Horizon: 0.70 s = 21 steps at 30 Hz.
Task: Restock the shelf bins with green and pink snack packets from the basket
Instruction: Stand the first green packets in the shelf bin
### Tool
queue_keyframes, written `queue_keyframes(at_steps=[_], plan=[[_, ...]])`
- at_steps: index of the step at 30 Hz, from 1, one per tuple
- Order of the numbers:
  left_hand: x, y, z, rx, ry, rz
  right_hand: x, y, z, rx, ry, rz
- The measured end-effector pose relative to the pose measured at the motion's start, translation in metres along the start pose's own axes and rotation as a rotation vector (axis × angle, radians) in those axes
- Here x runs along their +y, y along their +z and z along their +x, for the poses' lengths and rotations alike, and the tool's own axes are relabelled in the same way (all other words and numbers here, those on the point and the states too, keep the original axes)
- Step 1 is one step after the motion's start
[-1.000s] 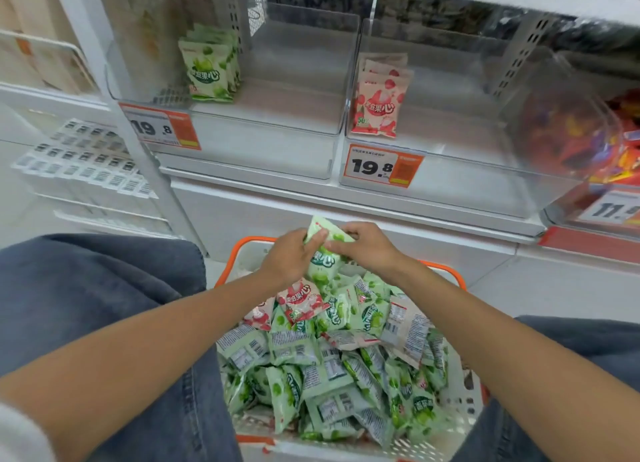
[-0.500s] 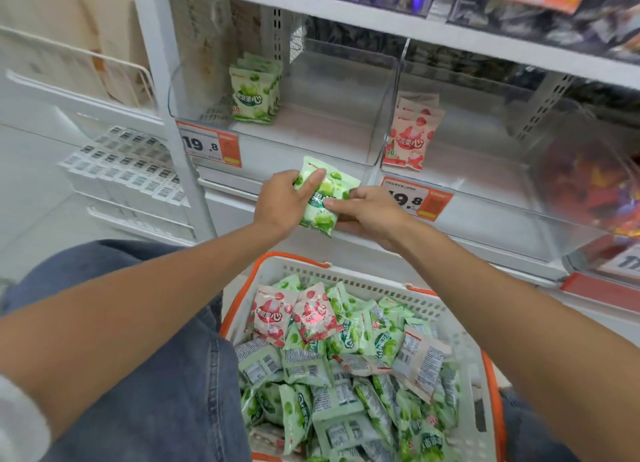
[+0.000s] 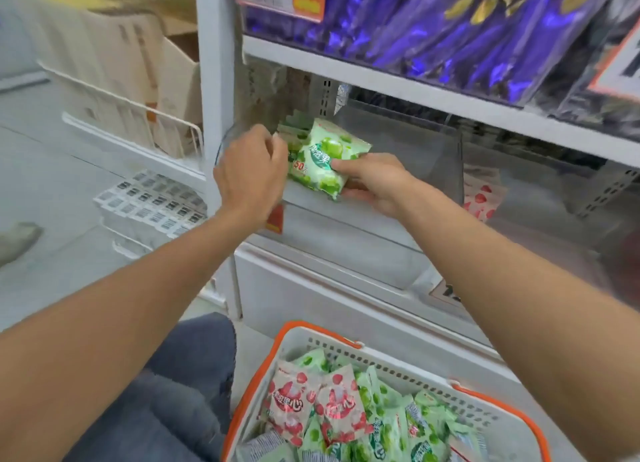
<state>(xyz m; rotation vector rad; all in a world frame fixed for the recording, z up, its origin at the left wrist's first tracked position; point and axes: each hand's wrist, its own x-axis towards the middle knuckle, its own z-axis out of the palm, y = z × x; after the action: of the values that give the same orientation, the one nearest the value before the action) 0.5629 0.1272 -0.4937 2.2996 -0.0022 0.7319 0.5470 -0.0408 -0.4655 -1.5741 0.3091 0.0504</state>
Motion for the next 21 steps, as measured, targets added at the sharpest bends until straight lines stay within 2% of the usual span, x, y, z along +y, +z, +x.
queue_keyframes(at_steps=[3,9,12,16,21], plan=[[-0.026,0.001,0.016,-0.013,0.075,0.118,0.011,0.021,0.050,0.084,-0.027,-0.076],[-0.047,0.011,0.015,0.022,0.106,0.189,0.035,0.055,0.119,0.239,-0.112,-0.511],[-0.046,0.012,0.015,0.013,0.106,0.196,0.049,0.062,0.136,0.279,-0.136,-0.594],[-0.046,0.013,0.016,0.029,0.109,0.219,0.057,0.067,0.150,0.204,-0.116,-0.676],[-0.047,0.015,0.016,0.036,0.112,0.230,0.056,0.079,0.165,0.291,-0.076,-0.670]])
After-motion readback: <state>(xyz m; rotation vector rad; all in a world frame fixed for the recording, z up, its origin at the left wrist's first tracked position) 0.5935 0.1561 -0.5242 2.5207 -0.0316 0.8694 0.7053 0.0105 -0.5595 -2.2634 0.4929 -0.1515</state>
